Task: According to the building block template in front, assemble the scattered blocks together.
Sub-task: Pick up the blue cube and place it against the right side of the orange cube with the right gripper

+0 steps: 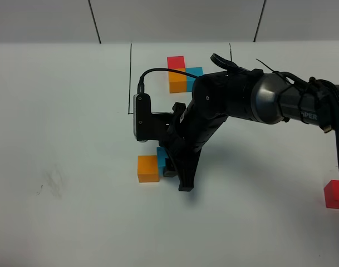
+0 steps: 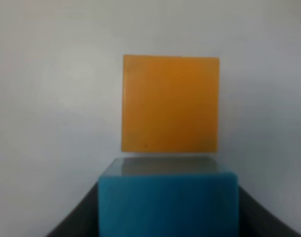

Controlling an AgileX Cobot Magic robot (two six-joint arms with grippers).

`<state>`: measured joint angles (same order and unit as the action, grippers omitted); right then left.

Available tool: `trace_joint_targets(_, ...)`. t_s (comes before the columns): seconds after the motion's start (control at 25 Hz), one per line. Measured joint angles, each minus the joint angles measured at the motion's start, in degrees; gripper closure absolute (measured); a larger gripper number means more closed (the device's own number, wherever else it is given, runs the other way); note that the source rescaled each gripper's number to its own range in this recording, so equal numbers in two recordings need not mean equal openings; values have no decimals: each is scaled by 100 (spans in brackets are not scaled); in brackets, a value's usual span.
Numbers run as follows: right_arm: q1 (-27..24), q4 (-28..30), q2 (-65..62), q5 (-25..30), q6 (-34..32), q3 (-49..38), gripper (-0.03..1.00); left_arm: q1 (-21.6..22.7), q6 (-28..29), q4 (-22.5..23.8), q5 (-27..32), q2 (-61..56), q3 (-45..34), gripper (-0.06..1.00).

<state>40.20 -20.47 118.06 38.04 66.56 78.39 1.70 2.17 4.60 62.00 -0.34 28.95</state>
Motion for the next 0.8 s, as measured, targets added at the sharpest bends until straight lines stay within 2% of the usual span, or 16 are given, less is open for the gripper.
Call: trace_joint_targets(0.8,0,-6,315,39,-4,112,54,0,0,0,0,0,0,94)
